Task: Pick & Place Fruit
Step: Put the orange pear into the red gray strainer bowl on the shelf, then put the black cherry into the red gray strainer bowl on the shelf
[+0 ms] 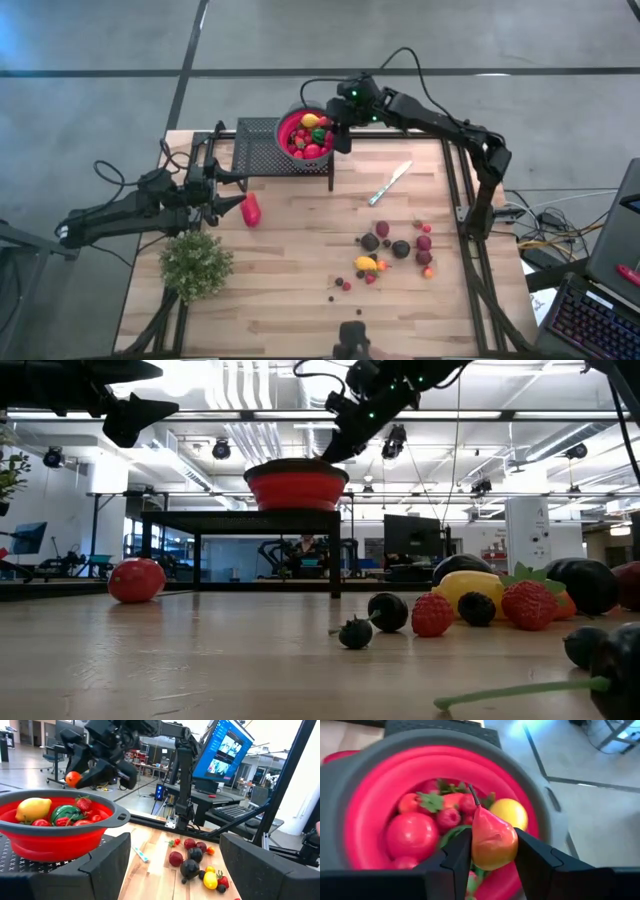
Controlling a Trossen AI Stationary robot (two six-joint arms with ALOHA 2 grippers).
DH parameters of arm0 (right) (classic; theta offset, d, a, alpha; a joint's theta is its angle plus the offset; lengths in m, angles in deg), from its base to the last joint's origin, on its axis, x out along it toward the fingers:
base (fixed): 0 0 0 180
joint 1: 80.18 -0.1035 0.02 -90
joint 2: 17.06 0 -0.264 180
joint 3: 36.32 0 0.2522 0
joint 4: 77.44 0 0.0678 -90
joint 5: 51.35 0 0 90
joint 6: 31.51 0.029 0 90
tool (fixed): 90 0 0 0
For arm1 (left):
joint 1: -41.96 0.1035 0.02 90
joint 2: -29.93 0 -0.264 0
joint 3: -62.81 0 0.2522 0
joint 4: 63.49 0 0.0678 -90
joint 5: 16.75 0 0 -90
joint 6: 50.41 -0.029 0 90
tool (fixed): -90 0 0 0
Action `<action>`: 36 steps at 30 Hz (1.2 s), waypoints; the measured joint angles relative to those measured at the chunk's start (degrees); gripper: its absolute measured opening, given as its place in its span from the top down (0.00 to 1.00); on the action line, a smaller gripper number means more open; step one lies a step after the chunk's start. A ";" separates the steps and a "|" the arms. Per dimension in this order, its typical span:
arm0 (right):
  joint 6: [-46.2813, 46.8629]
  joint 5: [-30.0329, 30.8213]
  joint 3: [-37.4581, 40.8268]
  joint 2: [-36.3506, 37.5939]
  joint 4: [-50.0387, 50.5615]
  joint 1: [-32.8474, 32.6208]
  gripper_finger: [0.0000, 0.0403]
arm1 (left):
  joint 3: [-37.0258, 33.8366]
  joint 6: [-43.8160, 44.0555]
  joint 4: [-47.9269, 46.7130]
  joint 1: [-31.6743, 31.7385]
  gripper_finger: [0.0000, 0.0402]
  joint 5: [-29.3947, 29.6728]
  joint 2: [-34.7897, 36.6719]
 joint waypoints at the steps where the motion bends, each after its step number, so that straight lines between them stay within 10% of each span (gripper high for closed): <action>1: 0.24 -0.02 0.00 -0.23 -0.35 0.46 0.66 | 0.00 -0.02 0.00 0.00 0.22 0.00 0.00; 18: 1.79 -0.02 0.00 -0.16 -0.33 1.11 0.46 | 0.00 0.00 0.00 0.00 0.22 0.00 0.00; 36: -0.08 -0.15 -0.04 5.99 12.58 -16.41 0.41 | 0.00 0.00 0.00 0.00 0.22 0.00 0.00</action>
